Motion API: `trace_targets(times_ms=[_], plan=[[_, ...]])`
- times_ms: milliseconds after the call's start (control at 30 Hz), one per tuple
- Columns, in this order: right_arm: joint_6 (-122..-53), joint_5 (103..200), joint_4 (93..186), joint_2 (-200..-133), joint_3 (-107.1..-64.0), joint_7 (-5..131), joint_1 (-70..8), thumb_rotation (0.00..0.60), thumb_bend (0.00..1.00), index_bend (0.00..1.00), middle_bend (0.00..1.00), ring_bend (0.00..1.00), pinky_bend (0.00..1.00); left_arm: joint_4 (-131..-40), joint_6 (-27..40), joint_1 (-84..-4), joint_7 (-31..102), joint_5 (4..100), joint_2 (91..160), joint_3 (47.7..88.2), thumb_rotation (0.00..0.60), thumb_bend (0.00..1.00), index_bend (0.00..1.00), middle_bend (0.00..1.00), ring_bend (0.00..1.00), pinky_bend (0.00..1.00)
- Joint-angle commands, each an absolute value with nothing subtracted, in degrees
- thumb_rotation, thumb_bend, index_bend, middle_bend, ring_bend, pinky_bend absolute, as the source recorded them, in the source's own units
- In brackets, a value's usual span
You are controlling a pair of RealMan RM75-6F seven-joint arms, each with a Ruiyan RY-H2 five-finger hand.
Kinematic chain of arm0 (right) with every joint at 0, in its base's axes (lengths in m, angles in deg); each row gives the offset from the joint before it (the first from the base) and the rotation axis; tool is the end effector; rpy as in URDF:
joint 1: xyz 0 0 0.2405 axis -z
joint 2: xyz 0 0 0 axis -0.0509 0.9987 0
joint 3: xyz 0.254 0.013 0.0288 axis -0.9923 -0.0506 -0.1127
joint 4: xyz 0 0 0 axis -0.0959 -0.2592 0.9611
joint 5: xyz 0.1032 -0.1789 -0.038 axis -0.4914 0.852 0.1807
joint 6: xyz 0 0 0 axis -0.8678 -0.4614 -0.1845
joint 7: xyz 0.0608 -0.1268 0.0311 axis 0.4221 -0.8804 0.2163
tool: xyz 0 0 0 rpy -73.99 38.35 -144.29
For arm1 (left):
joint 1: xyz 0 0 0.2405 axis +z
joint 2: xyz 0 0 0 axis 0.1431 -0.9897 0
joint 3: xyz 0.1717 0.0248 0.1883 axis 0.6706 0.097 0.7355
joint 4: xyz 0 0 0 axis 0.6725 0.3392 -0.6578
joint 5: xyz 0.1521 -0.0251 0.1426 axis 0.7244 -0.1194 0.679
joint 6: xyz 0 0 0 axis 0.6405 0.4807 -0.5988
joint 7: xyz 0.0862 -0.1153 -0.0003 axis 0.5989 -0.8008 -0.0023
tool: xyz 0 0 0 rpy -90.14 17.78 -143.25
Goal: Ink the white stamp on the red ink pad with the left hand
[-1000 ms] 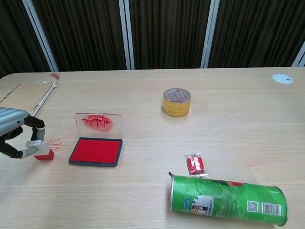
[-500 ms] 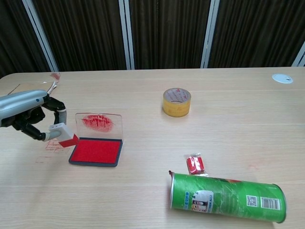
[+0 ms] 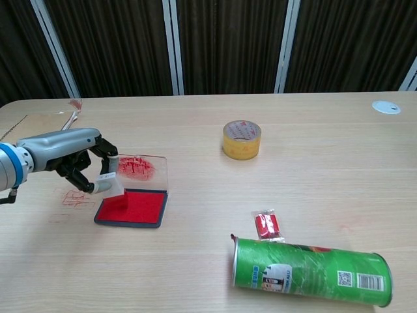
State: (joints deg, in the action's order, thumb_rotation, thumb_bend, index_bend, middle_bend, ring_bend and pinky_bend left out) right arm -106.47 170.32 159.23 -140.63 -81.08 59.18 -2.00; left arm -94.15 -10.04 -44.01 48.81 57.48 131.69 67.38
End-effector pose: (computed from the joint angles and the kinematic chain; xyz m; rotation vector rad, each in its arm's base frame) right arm -0.3178 -0.1917 0.2029 1.3485 -0.8204 0.7999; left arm -0.2018 0.3206 -0.0308 -1.8795 -1.1374 -0.8043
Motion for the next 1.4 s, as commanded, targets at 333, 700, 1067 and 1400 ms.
trace_targets(times_ms=[333, 700, 1067, 1400], plan=[[-106.32, 170.10, 158.90, -140.63, -81.14, 59.69, -2.04, 0.600, 0.00, 0.00, 0.00, 0.00, 0.00, -93.00, -9.76, -45.83, 52.33, 55.24, 134.18, 68.39, 0.600, 0.44, 0.56, 0.55, 0.90, 0.94], [-106.28, 170.08, 158.85, -140.48, -81.18, 60.10, -2.05, 0.600, 0.00, 0.00, 0.00, 0.00, 0.00, -92.49, -8.82, -46.25, 53.62, 54.76, 135.34, 69.38, 0.600, 0.44, 0.57, 0.55, 0.90, 0.94], [-106.23, 169.97, 158.87, -140.37, -81.21, 60.23, -2.06, 0.600, 0.00, 0.00, 0.00, 0.00, 0.00, -90.08, -9.16, -46.18, 53.29, 53.67, 136.95, 70.27, 0.600, 0.44, 0.57, 0.56, 0.90, 0.94], [-106.26, 169.93, 158.95, -140.29, -81.23, 60.33, -2.04, 0.600, 0.00, 0.00, 0.00, 0.00, 0.00, -89.56, -8.99, -46.26, 52.40, 54.02, 137.42, 70.40, 0.600, 0.45, 0.58, 0.56, 0.90, 0.94]])
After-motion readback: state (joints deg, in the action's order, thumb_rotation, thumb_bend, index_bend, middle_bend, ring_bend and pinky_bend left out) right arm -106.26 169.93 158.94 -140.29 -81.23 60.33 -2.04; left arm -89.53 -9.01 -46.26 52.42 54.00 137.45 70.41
